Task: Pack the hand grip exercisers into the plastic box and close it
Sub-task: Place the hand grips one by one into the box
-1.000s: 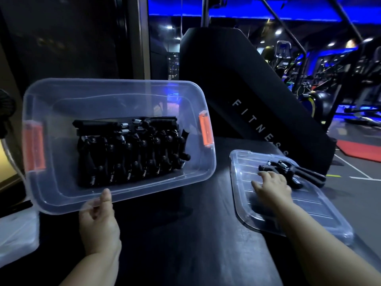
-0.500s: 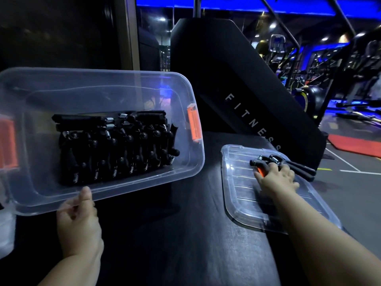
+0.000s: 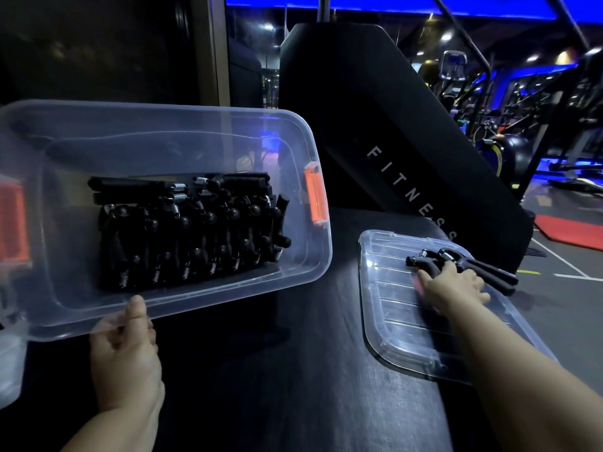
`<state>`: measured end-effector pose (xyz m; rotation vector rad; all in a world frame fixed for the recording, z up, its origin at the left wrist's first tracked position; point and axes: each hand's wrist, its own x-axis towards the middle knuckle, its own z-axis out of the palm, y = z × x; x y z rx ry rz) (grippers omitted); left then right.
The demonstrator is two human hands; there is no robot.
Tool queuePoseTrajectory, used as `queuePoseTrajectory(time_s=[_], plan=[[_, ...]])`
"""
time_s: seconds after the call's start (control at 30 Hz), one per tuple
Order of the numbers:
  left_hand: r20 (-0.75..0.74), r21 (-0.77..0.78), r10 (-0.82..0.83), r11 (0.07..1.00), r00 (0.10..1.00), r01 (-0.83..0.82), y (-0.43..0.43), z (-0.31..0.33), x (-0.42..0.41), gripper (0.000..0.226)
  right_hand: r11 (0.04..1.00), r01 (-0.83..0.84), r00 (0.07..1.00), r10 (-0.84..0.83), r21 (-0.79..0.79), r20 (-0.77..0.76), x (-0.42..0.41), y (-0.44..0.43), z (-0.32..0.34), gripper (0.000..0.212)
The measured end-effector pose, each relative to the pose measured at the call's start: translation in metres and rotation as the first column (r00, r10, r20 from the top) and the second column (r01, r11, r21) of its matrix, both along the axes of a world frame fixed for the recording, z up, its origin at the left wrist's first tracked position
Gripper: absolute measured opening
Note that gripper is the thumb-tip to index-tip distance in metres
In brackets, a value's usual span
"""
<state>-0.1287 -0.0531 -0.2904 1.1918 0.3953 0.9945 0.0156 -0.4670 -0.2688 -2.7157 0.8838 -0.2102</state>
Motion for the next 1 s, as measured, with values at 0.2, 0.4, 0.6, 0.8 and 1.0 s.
queuePoseTrajectory(time_s=[0.2, 0.4, 0.6, 0.8, 1.0], plan=[[0.000, 0.008, -0.014, 1.000, 1.000, 0.014, 0.001, -0.001, 0.000, 0.027, 0.998, -0.054, 0.999, 0.054, -0.019, 0.000, -0.009, 0.012, 0.001, 0.070], [-0.013, -0.004, -0.028, 1.000, 1.000, 0.028, -0.001, 0.000, -0.004, 0.026, 0.993, -0.118, 0.993, 0.118, -0.015, -0.011, -0.023, 0.029, 0.005, 0.069], [-0.025, -0.003, -0.026, 1.000, 0.999, 0.026, -0.002, 0.002, -0.005, 0.025, 0.974, -0.222, 0.975, 0.222, -0.045, -0.019, -0.044, 0.050, 0.004, 0.073], [-0.067, -0.063, 0.000, 0.998, 0.998, -0.004, -0.006, 0.003, -0.007, 0.018, 0.955, -0.292, 0.956, 0.293, -0.058, -0.005, -0.065, 0.074, 0.006, 0.058], [-0.065, -0.056, -0.023, 0.998, 0.998, 0.020, -0.002, 0.001, -0.006, 0.018, 0.929, -0.364, 0.931, 0.361, -0.074, -0.052, -0.080, 0.093, 0.004, 0.054]])
